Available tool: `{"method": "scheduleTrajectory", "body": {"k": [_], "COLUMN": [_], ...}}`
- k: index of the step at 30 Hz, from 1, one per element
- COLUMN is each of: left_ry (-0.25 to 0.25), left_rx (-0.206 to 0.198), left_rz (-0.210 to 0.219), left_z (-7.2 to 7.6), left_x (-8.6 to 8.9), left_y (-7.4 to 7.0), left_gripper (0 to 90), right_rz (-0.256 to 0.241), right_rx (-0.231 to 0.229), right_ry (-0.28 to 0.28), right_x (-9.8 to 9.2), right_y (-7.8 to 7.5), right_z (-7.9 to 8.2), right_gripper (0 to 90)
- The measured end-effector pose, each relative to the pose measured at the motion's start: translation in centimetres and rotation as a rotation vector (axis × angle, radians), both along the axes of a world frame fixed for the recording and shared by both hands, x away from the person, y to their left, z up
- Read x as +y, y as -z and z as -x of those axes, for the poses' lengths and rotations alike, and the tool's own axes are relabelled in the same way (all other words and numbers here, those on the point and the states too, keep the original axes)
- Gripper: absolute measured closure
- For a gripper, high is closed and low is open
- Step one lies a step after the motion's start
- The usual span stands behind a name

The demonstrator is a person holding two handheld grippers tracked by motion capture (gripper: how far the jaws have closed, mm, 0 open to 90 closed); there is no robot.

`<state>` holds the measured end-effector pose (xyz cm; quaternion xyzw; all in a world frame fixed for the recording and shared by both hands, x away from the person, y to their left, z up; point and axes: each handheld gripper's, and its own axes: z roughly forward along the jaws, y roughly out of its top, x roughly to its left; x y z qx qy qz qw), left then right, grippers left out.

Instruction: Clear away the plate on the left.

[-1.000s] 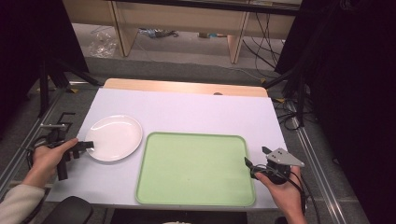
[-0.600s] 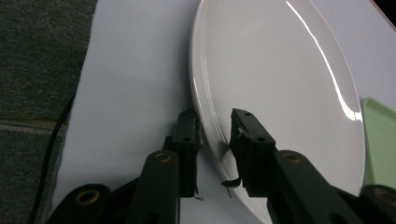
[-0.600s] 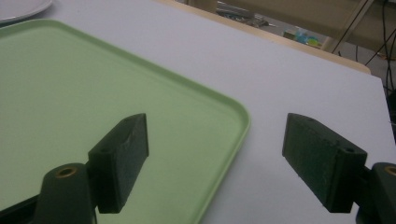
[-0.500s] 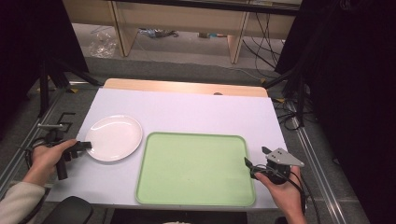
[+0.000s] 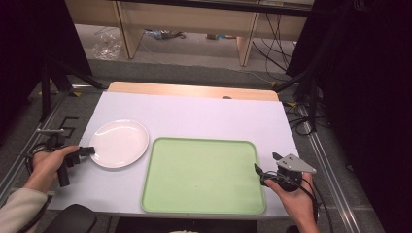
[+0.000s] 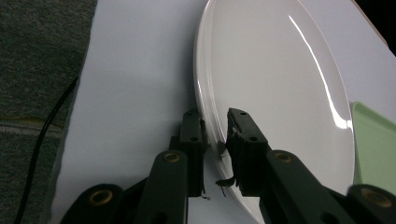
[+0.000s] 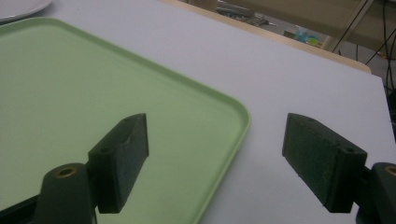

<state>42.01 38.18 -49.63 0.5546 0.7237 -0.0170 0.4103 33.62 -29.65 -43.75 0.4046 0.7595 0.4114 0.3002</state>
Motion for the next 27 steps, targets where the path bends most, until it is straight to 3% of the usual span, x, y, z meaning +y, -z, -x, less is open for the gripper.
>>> {"method": "scheduleTrajectory", "body": {"k": [7, 15, 17, 27], "left_ry": [0.002, -0.007, -0.005, -0.027], "left_rx": [-0.047, -0.126, -0.144, -0.155], "left_rz": [0.021, 0.104, 0.107, 0.180], "left_z": [0.1, 0.4, 0.4, 0.5], "left_x": [0.2, 0.3, 0.2, 0.5], "left_y": [-0.9, -2.0, -2.1, -1.7], "left_gripper": [81.4, 86.6, 86.7, 87.2], "right_rz": [0.006, 0.006, 0.006, -0.001], "right_rx": [-0.016, -0.017, -0.016, 0.001], "right_ry": [0.001, 0.001, 0.001, 0.001], "right_x": [-0.1, -0.1, -0.1, 0.0], "right_y": [0.0, 0.0, 0.0, 0.0], "right_z": [-0.1, -0.1, -0.1, 0.0], "right_gripper": [23.5, 23.5, 23.4, 23.5]}}
